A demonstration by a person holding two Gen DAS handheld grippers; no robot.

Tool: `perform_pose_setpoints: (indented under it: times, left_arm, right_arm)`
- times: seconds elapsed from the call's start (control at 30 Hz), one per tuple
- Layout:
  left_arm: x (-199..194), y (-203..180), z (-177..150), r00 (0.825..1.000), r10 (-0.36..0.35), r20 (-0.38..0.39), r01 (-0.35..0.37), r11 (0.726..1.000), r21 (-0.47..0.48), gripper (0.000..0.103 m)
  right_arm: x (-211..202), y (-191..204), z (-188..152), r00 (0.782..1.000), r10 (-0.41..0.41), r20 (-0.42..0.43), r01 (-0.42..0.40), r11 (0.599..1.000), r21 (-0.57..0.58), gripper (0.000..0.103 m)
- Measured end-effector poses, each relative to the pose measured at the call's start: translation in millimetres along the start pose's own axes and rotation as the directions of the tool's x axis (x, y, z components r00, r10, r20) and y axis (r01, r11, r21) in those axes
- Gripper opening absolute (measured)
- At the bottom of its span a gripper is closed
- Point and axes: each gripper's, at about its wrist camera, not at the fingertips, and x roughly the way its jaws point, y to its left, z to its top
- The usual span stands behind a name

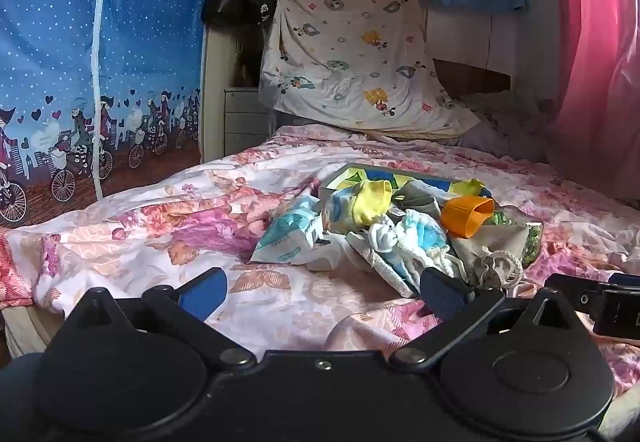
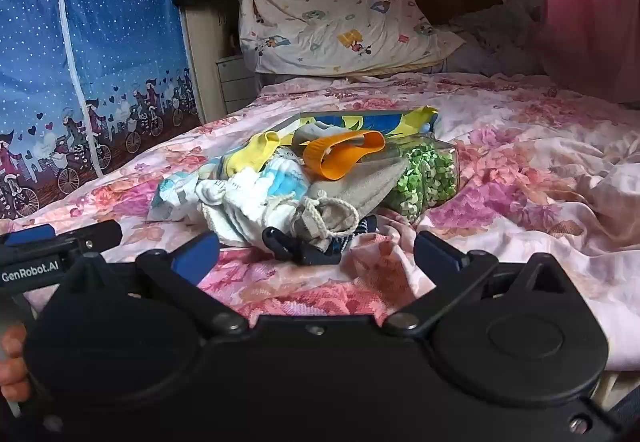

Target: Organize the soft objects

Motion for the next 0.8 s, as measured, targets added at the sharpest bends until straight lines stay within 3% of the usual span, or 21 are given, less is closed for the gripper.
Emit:
perform_pose_setpoints:
  times: [0.8]
  left_arm:
    - [-0.2, 0.1, -0.3, 1.0, -0.001, 0.006, 0.001, 1.0, 0.002, 0.102]
  right_arm:
    - [-0.3, 0.1, -0.4, 1.0, -0.005, 0.003, 0.005, 1.0, -0.007, 0.103]
